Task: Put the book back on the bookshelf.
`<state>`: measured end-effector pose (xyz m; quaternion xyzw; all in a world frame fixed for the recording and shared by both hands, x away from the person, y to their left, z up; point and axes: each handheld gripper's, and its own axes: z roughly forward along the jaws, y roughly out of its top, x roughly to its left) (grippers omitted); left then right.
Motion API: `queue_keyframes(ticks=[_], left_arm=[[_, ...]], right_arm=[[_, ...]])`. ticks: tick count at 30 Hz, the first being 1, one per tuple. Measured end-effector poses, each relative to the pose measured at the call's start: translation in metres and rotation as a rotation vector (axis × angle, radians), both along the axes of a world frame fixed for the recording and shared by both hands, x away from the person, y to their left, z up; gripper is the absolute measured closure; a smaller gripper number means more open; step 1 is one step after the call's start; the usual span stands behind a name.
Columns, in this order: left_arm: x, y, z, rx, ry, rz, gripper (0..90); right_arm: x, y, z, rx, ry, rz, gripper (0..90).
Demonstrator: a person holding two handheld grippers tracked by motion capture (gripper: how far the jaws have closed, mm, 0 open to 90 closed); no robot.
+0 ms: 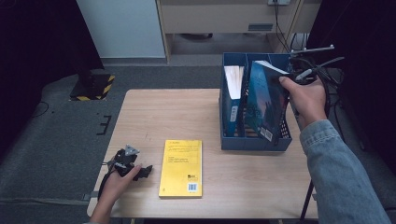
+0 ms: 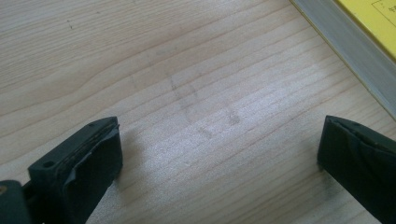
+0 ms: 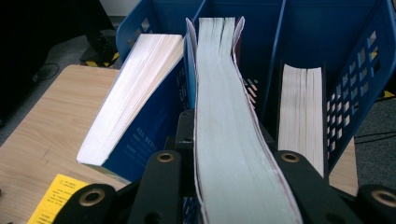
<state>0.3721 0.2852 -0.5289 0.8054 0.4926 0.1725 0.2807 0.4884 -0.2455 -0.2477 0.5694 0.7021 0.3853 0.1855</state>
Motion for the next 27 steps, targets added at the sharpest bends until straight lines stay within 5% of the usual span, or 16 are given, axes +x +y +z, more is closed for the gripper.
queue_keyframes(ticks=[27], left_arm=[[0.000,0.000,0.000,0.000,-0.002,-0.010,0.0]], right_arm=[[0.032,0.019,-0.019,0.022,-0.036,-0.079,73.0]])
